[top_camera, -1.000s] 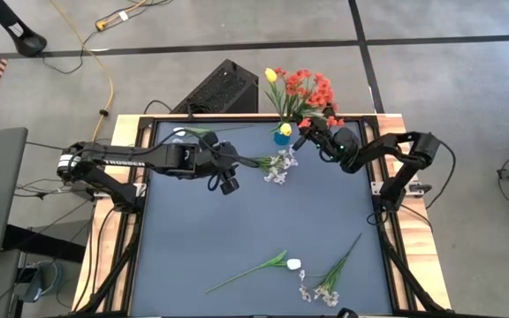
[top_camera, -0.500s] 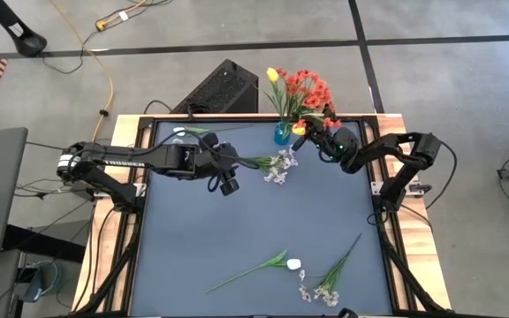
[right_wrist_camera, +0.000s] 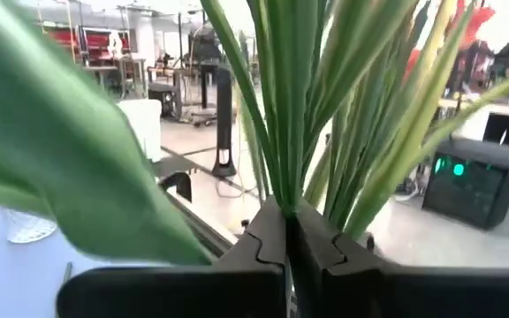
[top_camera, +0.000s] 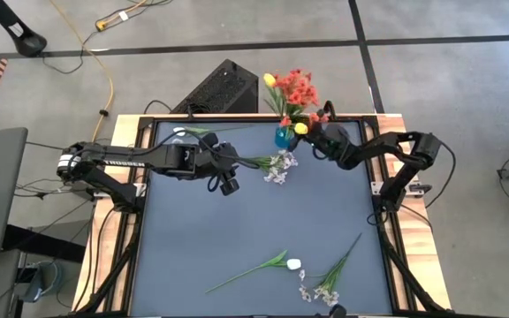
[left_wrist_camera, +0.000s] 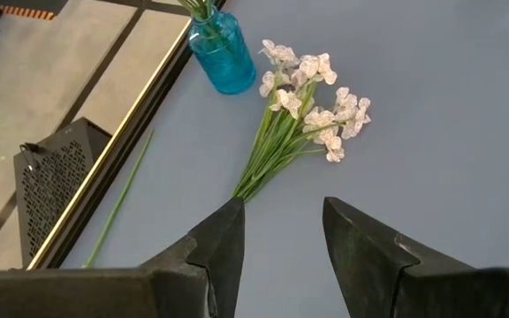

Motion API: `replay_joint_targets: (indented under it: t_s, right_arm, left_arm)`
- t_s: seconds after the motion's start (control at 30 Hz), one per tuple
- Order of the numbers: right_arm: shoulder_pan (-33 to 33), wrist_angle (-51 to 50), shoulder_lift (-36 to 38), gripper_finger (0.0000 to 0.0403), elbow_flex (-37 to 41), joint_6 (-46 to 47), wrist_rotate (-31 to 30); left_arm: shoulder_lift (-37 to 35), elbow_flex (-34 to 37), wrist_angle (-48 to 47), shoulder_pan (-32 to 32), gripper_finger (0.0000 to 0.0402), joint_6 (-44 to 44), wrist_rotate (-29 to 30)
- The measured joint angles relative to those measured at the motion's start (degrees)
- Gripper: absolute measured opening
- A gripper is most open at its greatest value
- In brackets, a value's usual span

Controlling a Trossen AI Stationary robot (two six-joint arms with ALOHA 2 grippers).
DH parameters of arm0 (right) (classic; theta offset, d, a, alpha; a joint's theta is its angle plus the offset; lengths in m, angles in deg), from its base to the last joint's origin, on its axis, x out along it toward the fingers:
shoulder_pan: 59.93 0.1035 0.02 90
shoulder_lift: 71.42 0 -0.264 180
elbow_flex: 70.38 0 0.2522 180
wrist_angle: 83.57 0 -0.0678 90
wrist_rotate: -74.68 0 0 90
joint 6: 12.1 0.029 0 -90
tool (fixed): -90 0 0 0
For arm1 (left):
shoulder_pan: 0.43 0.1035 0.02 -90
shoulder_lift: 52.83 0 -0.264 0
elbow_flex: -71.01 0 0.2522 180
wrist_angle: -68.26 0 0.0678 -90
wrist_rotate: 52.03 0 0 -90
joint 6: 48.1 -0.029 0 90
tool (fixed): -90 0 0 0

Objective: Sort flowers into vase by color
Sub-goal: Put the orange flowers into the blue vase

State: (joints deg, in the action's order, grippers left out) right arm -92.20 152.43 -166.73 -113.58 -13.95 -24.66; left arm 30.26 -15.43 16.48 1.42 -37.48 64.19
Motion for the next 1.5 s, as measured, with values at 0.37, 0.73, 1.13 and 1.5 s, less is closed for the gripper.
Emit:
replay_joint_targets:
  t_s: [0.37, 0.73, 1.13, 1.5]
  right_arm:
    - [0.35, -7.62, 0.0, 0.0024, -0.32, 1.95, 0.02]
    - [0.35, -8.32, 0.0, 0.0095, -0.29, 3.35, 0.02]
    - [0.42, -15.31, 4.24, 0.0165, -0.29, 3.51, 0.61]
    - [-0.26, -30.54, 13.97, 0.0171, -0.3, 3.35, 4.92]
  left_arm:
    - [0.02, 0.0, 0.26, 0.0, 0.0144, 0.41, 0.04]
    - [0.02, 0.0, 0.24, 0.0, 0.0144, 0.65, 0.07]
    - [0.02, 0.0, 1.92, 0.0, 0.0144, -0.33, 0.14]
    - [0.02, 0.02, 1.95, 0.0, 0.0144, -1.34, 0.17]
